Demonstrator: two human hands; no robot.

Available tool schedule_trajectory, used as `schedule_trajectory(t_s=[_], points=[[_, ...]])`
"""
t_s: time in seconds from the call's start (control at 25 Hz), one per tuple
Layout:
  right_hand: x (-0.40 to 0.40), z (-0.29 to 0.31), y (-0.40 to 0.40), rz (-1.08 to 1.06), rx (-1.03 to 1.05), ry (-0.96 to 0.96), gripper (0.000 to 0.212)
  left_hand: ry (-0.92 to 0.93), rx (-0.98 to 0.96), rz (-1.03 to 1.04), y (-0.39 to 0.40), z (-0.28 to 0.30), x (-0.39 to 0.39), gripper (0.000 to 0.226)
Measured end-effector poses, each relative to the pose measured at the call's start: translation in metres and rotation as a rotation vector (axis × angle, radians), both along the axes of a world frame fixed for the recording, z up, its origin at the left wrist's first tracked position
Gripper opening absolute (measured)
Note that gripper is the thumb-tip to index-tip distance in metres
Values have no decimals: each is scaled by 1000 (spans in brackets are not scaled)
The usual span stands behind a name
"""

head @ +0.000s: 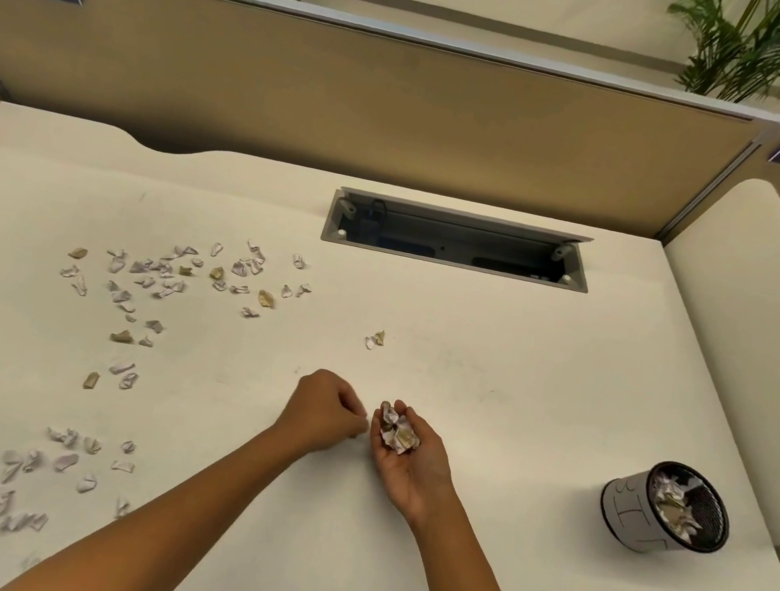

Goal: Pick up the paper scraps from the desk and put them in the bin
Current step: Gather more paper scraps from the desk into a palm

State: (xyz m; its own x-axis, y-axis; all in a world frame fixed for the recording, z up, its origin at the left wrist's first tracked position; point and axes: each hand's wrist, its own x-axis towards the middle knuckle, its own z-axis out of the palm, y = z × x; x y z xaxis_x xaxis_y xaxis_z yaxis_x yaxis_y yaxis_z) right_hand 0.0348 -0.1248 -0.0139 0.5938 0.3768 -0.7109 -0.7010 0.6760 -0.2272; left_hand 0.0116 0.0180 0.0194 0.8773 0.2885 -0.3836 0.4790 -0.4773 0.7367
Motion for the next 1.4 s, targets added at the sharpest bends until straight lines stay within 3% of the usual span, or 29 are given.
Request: schedule_trajectory(t_s=[0.24, 0.48, 0.56, 0.72, 0.84, 0.92, 1.12, 1.4], points=[[1, 1, -4, 37, 18, -59, 26, -142, -59, -88, -46, 18, 3, 8], [7, 3, -12, -101, 41, 43, 19, -297, 60, 57, -27, 3, 3, 10], [10, 3, -16, -141, 44, 76, 18, -307, 174, 86, -5, -17, 1, 26], [13, 5, -20, -166, 37, 87, 16, -7, 380, 62, 20, -59, -4, 84], [14, 5, -22, -169, 36, 86, 17, -45, 500, 65, 5, -74, -4, 97], [14, 4, -26, -171, 28, 78, 17, -96, 562, 10, -5, -78, 3, 98], [16, 0, -40, -193, 5, 74, 16, -166, 509, -152, -18, -76, 47, 90], [20, -2, -54, -221, -10, 76, 15, -199, 436, -386, -12, -73, 80, 56]])
